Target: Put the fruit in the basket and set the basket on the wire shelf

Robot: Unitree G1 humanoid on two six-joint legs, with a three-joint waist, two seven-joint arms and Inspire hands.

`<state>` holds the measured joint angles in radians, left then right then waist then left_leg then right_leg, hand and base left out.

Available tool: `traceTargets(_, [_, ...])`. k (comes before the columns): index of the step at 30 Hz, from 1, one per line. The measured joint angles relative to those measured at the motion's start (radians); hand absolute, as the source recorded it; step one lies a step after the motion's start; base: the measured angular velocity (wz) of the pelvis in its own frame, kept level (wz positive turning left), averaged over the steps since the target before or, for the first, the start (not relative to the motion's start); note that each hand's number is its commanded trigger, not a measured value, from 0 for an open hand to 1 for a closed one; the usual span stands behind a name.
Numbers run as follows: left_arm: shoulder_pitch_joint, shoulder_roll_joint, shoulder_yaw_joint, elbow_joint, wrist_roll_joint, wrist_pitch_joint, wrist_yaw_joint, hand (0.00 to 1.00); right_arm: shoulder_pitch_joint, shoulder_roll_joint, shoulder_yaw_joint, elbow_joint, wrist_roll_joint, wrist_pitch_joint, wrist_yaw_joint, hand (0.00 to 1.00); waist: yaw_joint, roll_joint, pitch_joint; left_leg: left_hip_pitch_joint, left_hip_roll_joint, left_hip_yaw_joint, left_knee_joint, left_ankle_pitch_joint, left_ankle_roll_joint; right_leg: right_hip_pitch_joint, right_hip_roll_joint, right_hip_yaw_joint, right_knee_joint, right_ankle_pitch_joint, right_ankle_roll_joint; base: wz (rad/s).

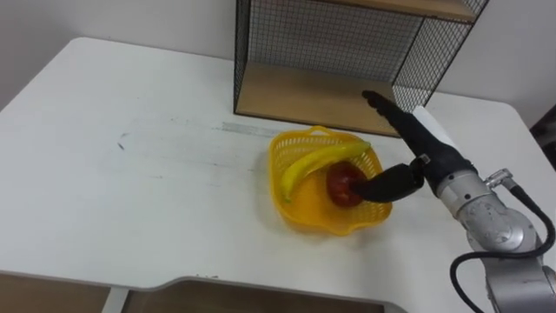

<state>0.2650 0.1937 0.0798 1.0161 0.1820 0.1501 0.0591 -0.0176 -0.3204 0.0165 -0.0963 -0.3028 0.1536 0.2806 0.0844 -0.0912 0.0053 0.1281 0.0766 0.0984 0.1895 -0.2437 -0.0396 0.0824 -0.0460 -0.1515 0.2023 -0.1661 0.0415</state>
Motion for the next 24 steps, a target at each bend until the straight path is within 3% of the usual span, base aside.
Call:
traceTargets(4, [0.011,-0.001,0.068,0.0,-0.176,-0.025,0.034,0.0,0.003,0.0,-0.015,0.01,0.063,0.0,-0.042,0.0,0.0,0.006,-0.0005,-0.005,0.0,-0.007,0.0,0.0,0.0,-0.001,0.0,-0.006,-0.003,0.0,0.0,0.06])
traceTargets(7, [0.022,-0.006,0.163,0.006,-0.351,-0.035,0.087,0.0,0.015,0.0,-0.046,0.009,0.133,0.0,-0.077,0.0,0.003,0.015,-0.0049,-0.003,0.0,-0.007,-0.002,0.0,0.0,-0.001,-0.001,-0.007,-0.003,0.0,0.0,0.0])
traceTargets(12, [0.028,-0.008,0.318,0.0,-0.628,-0.048,0.241,0.0,0.063,0.0,-0.101,0.009,0.238,0.0,-0.172,0.0,0.012,0.032,-0.0102,0.007,-0.002,-0.009,-0.004,0.001,0.002,0.009,-0.005,-0.017,-0.003,0.0,0.0,0.01])
traceTargets(15, [0.052,-0.014,0.442,-0.128,-0.808,-0.051,0.399,0.0,0.129,0.003,-0.165,0.002,0.338,0.003,-0.275,0.0,0.02,0.042,-0.0086,0.004,-0.002,-0.019,0.0,0.001,0.002,0.013,-0.005,-0.021,-0.005,0.0,0.0,0.06])
traceTargets(18, [0.079,-0.017,0.488,-0.266,-0.857,-0.071,0.544,0.0,0.164,0.01,-0.226,0.002,0.356,0.007,-0.381,0.0,0.023,0.064,-0.0182,0.011,-0.002,-0.019,-0.003,0.001,0.002,0.016,-0.005,-0.021,0.002,-0.001,0.001,0.0])
traceTargets(20, [0.084,-0.017,0.509,-0.333,-0.855,-0.1,0.636,0.0,0.176,0.014,-0.25,0.0,0.353,0.007,-0.443,0.0,0.022,0.078,-0.018,0.013,-0.002,-0.02,-0.004,0.002,0.002,0.018,-0.006,-0.021,0.002,-0.001,0.001,0.0])
traceTargets(22, [0.084,-0.018,0.53,-0.431,-0.838,-0.108,0.729,0.0,0.199,0.027,-0.276,-0.005,0.355,0.007,-0.487,0.0,0.022,0.082,-0.019,0.006,-0.004,-0.022,0.0,0.003,0.0,0.014,-0.007,-0.022,0.001,-0.003,0.0,0.0])
traceTargets(24, [0.086,-0.02,0.556,-0.565,-0.75,-0.114,0.823,0.0,0.208,0.034,-0.285,-0.005,0.355,0.007,-0.535,0.0,0.02,0.083,-0.0202,0.003,-0.004,-0.02,-0.004,0.01,-0.001,0.002,-0.007,-0.019,0.002,-0.004,0.0,0.0])
